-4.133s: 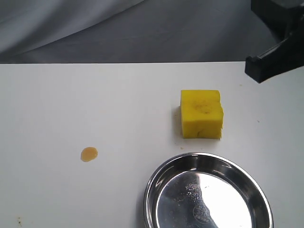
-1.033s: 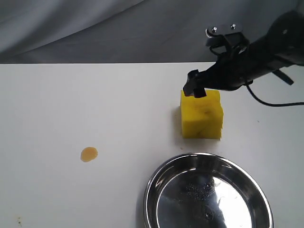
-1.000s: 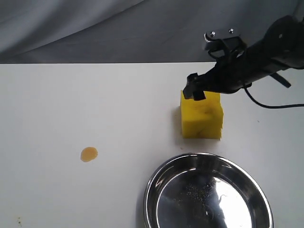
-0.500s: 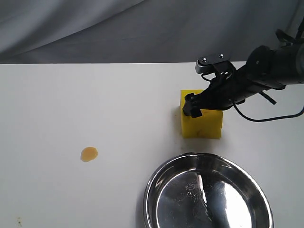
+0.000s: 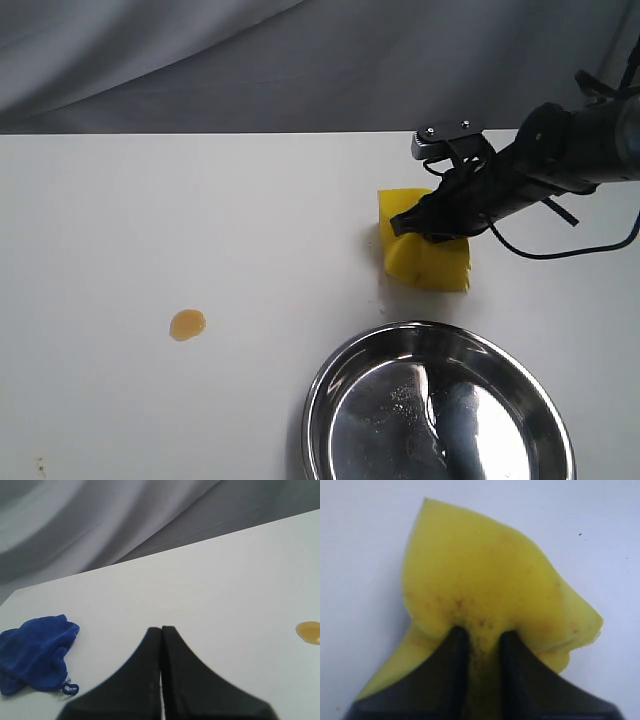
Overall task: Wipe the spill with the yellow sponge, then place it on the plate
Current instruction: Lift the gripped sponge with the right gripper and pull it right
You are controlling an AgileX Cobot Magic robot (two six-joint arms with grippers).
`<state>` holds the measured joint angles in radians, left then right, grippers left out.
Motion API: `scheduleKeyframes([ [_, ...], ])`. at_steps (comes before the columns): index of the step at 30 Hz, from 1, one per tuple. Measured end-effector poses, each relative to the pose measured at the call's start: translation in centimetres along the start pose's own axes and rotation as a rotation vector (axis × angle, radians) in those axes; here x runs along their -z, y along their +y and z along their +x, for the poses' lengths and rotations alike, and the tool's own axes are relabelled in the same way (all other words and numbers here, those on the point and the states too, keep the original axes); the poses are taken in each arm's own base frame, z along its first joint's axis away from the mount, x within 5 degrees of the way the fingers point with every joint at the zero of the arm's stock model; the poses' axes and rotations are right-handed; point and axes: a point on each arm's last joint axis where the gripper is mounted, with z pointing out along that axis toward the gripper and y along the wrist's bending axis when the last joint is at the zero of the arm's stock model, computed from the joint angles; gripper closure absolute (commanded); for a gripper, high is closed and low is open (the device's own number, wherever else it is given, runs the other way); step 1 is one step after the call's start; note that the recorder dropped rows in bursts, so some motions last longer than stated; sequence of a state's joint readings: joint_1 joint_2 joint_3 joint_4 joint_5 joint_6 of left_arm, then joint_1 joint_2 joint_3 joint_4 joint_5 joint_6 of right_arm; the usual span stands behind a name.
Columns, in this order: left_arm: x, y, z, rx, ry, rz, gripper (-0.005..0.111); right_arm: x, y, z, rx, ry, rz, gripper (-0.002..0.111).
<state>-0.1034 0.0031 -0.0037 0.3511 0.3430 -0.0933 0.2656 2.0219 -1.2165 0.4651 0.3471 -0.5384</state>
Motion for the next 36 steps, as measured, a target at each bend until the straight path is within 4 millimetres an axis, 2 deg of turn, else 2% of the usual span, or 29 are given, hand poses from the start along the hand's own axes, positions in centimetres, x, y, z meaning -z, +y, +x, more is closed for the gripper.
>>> scheduleKeyframes([
  [8,0.0,0.0,0.0,0.000,0.000,0.000,0.107,0.5,-0.1,-0.6,0.002,-0.048,0.021,0.108],
  [15,0.0,0.0,0.0,0.000,0.000,0.000,0.107,3.4,-1.1,-3.5,0.004,-0.297,0.138,0.108],
  [19,0.0,0.0,0.0,0.000,0.000,0.000,0.107,4.3,-2.9,-4.4,-0.072,-0.419,0.216,0.108],
  [24,0.0,0.0,0.0,0.000,0.000,0.000,0.107,4.9,-6.6,-4.1,-0.238,-0.494,0.303,0.108],
  [27,0.0,0.0,0.0,0.000,0.000,0.000,0.107,4.5,-8.8,-3.3,-0.293,-0.492,0.349,0.108],
  [30,0.0,0.0,0.0,0.000,0.000,0.000,0.107,3.2,-10.8,-2.1,-0.333,-0.455,0.380,0.108],
  [36,0.0,0.0,0.0,-0.001,0.000,0.000,0.107,0.5,-12.5,-0.4,-0.360,-0.422,0.434,0.108],
])
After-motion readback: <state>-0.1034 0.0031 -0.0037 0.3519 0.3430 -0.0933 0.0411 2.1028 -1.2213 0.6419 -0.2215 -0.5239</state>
